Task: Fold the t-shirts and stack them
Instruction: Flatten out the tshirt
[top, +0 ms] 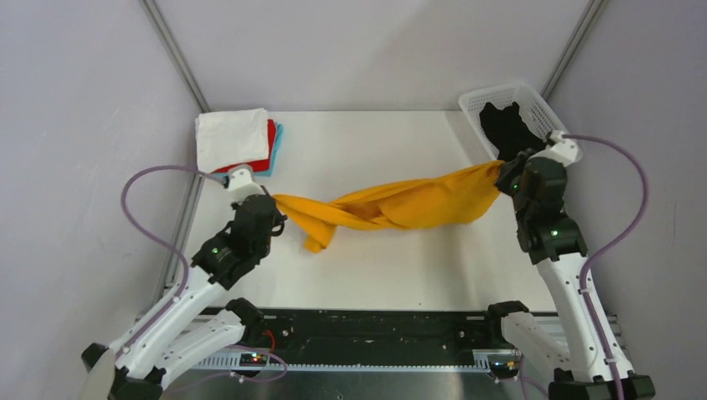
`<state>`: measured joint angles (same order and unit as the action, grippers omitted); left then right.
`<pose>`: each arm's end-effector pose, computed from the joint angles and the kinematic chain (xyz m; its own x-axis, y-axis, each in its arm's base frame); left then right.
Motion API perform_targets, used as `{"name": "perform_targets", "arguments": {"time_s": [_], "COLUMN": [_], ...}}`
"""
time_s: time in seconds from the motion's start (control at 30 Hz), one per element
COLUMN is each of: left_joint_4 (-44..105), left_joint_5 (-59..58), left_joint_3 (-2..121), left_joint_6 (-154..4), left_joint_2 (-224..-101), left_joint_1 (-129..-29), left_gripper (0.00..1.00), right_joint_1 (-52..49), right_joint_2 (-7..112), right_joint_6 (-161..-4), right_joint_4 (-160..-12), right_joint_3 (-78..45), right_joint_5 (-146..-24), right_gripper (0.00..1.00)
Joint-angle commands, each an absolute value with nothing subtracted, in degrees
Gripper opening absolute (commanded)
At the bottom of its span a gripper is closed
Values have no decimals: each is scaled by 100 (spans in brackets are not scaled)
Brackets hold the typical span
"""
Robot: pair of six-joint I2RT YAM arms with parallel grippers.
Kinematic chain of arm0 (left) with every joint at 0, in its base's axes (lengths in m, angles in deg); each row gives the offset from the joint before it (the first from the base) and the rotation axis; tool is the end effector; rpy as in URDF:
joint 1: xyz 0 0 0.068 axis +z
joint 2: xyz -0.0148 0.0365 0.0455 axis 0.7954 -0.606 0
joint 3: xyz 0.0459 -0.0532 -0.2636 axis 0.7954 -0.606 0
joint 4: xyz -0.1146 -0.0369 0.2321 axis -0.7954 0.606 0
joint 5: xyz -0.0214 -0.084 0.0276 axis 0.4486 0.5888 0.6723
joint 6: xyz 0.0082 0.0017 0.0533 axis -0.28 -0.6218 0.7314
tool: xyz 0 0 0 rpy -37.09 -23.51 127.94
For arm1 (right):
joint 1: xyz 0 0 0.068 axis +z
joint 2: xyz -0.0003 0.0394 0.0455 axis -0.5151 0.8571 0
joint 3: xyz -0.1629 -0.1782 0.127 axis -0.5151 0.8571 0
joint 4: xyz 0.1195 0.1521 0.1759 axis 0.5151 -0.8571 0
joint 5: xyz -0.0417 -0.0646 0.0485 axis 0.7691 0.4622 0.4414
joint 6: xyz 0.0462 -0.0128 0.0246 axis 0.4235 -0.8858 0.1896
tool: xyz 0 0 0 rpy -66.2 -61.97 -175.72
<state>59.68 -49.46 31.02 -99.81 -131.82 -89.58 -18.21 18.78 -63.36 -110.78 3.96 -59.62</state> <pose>0.1490 -0.0828 0.3058 -0.3046 -0.3293 -0.8938 -0.2245 0.9367 -0.2686 0.1774 0.0289 0.3685 -0.2263 0.3741 -0.8994 0.1988 0.9216 0.3333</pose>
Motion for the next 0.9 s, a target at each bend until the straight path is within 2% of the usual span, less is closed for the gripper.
{"name": "perform_targets", "arguments": {"time_s": [0.0, 0.2, 0.5, 0.73, 0.87], "left_joint_4": [6401, 6503, 6579, 6571, 6551], "left_joint_5": [-5698, -6163, -6569, -6070, -5895], "left_joint_3": [3375, 3837, 4800, 5262, 5259], "left_joint_6": [-9916, -9609, -9427, -9161, -9144], "left_joint_2": [-12562, -11595, -10334, -10151, -10417], "left_joint_1": [-8710, -8689, -8689, -8689, -8687], "left_gripper": [0, 0, 0, 0, 0], "right_joint_1": [-2682, -3270, -3329, -3329, -3329], "right_joint_2": [2067, 1989, 1991, 2198, 2549], "right_joint_6": [-6825, -6762, -7295, -7380, -7344], "right_joint_4": [-10638, -10568, -11515, -12003, -12101], "right_joint_3": [-240, -1026, -3297, -4479, -4594], "right_joint_5": [-6231, -6682, -6576, -7195, -7612], "right_gripper": [0, 0, 0, 0, 0]}}
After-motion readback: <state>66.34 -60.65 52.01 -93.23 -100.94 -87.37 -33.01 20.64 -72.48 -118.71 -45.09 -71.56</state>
